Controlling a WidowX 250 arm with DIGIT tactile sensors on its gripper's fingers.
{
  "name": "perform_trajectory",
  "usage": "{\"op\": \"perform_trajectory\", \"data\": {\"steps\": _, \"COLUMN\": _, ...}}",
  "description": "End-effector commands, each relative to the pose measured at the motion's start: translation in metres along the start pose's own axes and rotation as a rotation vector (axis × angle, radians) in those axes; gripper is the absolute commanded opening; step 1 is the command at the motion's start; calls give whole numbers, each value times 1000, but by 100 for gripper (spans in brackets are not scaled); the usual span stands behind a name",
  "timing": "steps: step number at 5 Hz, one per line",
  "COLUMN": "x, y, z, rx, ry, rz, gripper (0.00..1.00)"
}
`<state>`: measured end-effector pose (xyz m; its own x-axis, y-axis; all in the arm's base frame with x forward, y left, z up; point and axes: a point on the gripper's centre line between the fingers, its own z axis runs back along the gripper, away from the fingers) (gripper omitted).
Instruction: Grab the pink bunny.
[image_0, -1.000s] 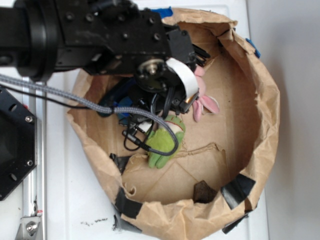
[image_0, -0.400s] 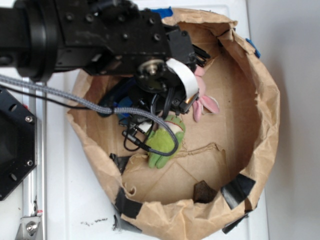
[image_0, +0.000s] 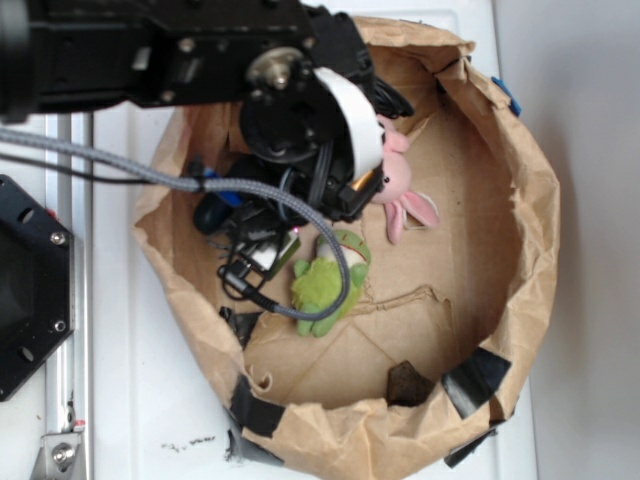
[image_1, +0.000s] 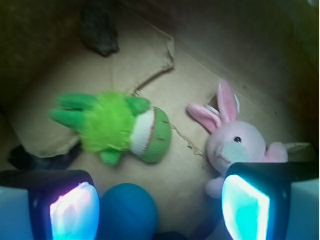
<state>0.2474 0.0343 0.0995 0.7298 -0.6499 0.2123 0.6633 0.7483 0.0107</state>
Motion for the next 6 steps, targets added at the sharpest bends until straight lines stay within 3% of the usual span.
{"op": "perform_trajectory", "data": {"steps": 1, "x": 19, "y": 19, "z": 13, "rx": 121, "ry": -25, "rz": -22, "gripper": 100}}
{"op": "perform_trajectory", "data": {"steps": 2, "x": 24, "y": 32, "z": 0, "rx": 184, "ry": 11, "rz": -51, "gripper": 100}}
{"op": "perform_trajectory", "data": {"steps": 6, "x": 22, "y": 61, "z": -51, "rx": 201, "ry": 98, "rz": -52, "gripper": 100}}
